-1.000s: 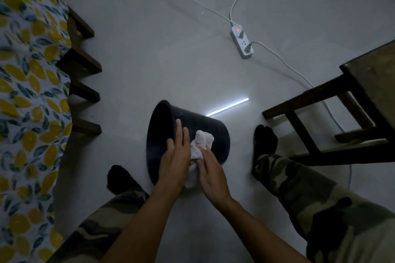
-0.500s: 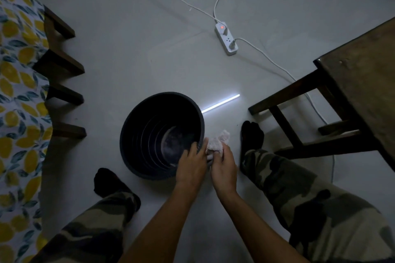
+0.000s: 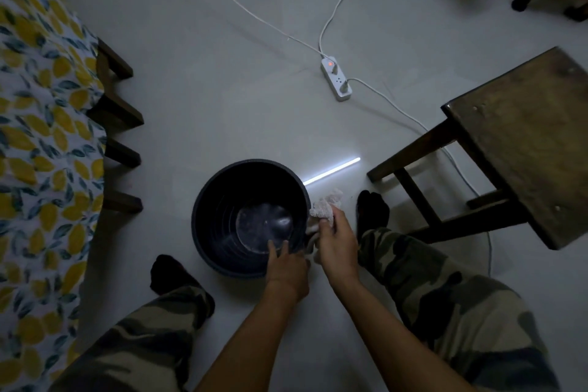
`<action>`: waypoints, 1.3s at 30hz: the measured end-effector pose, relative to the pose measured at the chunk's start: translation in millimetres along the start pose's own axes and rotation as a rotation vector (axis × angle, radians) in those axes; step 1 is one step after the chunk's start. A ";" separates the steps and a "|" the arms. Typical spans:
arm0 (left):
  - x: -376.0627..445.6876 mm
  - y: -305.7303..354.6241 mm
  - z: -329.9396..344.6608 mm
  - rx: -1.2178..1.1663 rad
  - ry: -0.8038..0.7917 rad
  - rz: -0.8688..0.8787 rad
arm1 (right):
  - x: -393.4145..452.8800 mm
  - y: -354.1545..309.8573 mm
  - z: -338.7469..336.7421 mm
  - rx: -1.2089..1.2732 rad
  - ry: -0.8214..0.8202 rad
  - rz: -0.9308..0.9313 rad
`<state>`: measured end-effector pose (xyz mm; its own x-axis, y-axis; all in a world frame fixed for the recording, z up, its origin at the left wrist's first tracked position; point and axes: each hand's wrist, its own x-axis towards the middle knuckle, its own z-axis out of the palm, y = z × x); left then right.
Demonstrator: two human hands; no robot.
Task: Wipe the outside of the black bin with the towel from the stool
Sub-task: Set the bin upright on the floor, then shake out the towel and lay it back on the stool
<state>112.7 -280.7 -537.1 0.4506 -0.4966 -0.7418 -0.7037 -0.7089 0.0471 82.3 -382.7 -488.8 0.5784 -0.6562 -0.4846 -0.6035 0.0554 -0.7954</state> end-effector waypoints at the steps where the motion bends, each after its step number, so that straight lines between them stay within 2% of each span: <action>1: -5.2 -0.7 -6.9 -0.066 0.058 0.003 | -4.8 -5.4 -1.4 0.000 -0.004 -0.012; 5: -34.9 0.1 -45.7 -0.222 0.252 -0.011 | -31.0 -28.8 -15.7 -0.049 0.003 -0.091; 9: -70.4 0.1 -82.2 -0.226 0.326 -0.058 | -61.6 -52.5 -33.9 0.012 -0.017 -0.154; 12: -101.7 2.7 -104.3 -0.366 0.421 -0.064 | -83.9 -72.7 -47.8 0.093 -0.057 -0.210; 14: -128.6 6.9 -120.2 -0.576 0.484 0.017 | -99.8 -88.8 -59.3 0.136 -0.084 -0.248; 17: -171.0 7.6 -139.7 -0.879 0.495 0.136 | -123.3 -111.3 -76.4 0.219 -0.124 -0.301; 19: -195.7 6.2 -153.0 -0.983 0.505 0.184 | -134.9 -124.4 -87.5 0.301 -0.111 -0.315; 26: -273.1 22.2 -209.2 -1.402 0.693 0.411 | -174.2 -171.8 -143.2 0.465 -0.133 -0.420; 32: -314.0 29.2 -241.2 -1.552 0.701 0.527 | -203.7 -205.0 -195.5 0.376 -0.151 -0.606; 39: -347.4 43.7 -259.7 -1.544 0.635 0.670 | -213.5 -215.4 -222.2 0.228 -0.303 -0.581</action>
<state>68.0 -269.1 -103.7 0.7155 -0.6986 -0.0106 0.0915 0.0787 0.9927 -33.0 -421.8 -133.2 0.9206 -0.3903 -0.0103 -0.0379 -0.0631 -0.9973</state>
